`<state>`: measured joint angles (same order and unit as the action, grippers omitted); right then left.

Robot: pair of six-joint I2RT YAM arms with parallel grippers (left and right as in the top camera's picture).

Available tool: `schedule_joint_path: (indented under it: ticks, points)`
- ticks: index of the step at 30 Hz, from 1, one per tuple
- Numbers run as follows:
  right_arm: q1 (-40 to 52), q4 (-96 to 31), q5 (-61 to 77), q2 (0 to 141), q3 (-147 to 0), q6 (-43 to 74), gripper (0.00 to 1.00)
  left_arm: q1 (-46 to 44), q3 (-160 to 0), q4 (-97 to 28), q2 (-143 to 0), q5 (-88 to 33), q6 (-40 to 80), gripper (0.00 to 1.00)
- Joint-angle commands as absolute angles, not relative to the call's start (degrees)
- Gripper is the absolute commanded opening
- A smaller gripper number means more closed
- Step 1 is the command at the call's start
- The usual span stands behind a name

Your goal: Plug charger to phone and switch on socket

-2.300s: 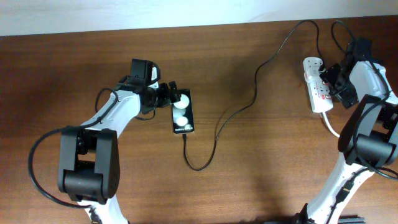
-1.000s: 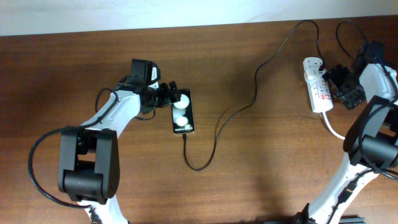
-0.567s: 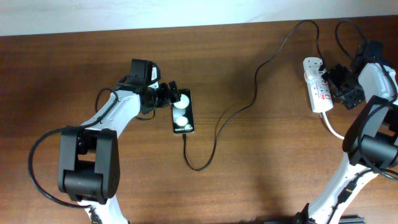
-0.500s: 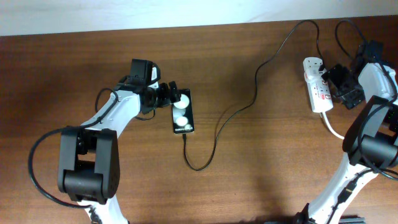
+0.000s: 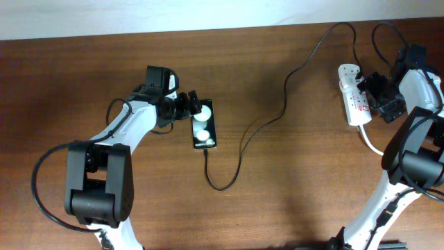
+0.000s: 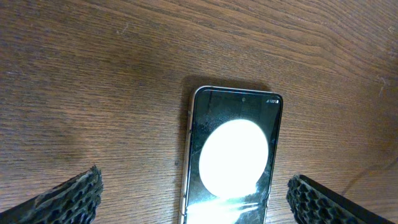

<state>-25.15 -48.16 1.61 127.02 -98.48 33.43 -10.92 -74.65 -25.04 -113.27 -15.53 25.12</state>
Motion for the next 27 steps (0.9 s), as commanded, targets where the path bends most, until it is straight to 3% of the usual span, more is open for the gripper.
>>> schedule_joint_path:
  ticks: [1,6,12,14,17,27]
  points:
    - [-23.16,-49.12,3.42,130.47,-97.01,32.38,0.99,-11.07,-74.72,-24.95,-113.21,-14.98,24.80,0.99]
    - [-23.59,-51.03,0.84,130.52,-97.12,25.67,0.99,-11.07,-74.72,-24.95,-113.21,-14.98,24.80,0.99]
    - [-27.46,-69.82,1.63,127.85,-108.33,23.70,0.99,-11.07,-74.72,-24.95,-113.21,-14.98,24.77,0.99]
    - [-26.61,-68.01,8.86,127.85,-108.55,9.50,0.99,-11.07,-74.72,-24.95,-113.21,-14.98,24.80,0.99]
    - [-24.73,-66.98,10.28,127.87,-108.53,3.11,0.99,-11.07,-74.72,-24.95,-113.21,-14.98,24.80,0.99]
    - [-24.01,-66.63,6.66,127.87,-108.55,2.98,0.99,-11.07,-74.72,-24.95,-113.21,-14.98,24.80,0.99]
